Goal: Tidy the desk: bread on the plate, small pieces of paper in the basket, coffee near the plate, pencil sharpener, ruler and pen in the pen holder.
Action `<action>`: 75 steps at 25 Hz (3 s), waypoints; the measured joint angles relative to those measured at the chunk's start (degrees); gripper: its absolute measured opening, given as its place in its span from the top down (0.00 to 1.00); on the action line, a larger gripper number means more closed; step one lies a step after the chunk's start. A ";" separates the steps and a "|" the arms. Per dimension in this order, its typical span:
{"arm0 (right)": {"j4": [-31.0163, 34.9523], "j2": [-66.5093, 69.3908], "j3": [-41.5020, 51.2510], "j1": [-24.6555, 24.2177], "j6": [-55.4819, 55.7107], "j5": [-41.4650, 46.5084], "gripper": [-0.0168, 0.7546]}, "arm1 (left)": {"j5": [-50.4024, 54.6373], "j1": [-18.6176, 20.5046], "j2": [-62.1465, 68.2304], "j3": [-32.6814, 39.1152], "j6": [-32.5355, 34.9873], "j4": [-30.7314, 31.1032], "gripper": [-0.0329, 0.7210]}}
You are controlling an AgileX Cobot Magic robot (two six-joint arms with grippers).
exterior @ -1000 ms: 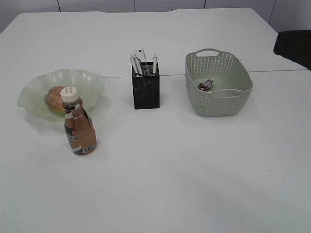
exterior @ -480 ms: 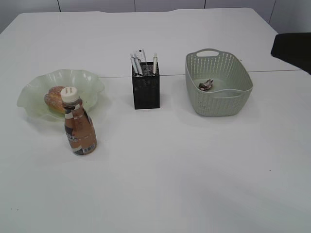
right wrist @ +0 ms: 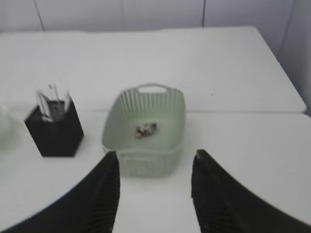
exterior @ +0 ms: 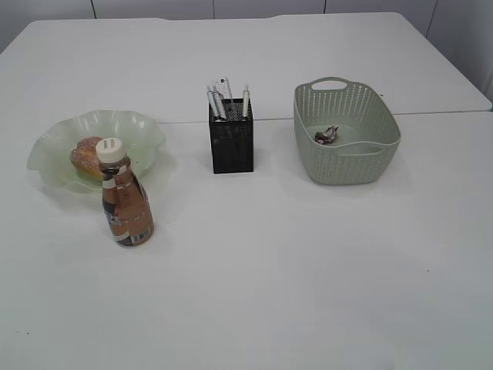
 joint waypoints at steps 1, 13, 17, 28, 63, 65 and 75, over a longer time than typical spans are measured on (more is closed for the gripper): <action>4.87 -0.12 0.00 0.00 -6.47 3.74 0.52 | 0.00 0.00 0.00 0.00 0.00 0.00 0.64; 30.93 -14.06 0.00 0.33 -37.07 23.14 0.52 | 0.00 0.00 0.00 0.00 0.00 0.00 0.64; 31.35 -21.92 0.00 0.33 -41.65 29.48 0.52 | 0.00 0.00 0.00 0.00 0.00 0.00 0.64; 31.59 -41.66 0.00 0.33 -44.79 47.96 0.52 | 0.00 0.00 0.00 0.00 0.00 0.00 0.64; 40.60 -47.89 7.69 0.74 -49.11 55.60 0.52 | -0.09 0.00 0.00 0.00 0.00 1.76 0.64; 40.60 -47.89 7.69 0.88 -49.11 55.60 0.52 | -0.09 0.00 0.00 0.00 0.00 2.21 0.64; 40.60 -47.89 7.69 -2.55 -49.15 55.66 0.52 | -0.09 0.00 0.00 0.00 1.71 3.45 0.64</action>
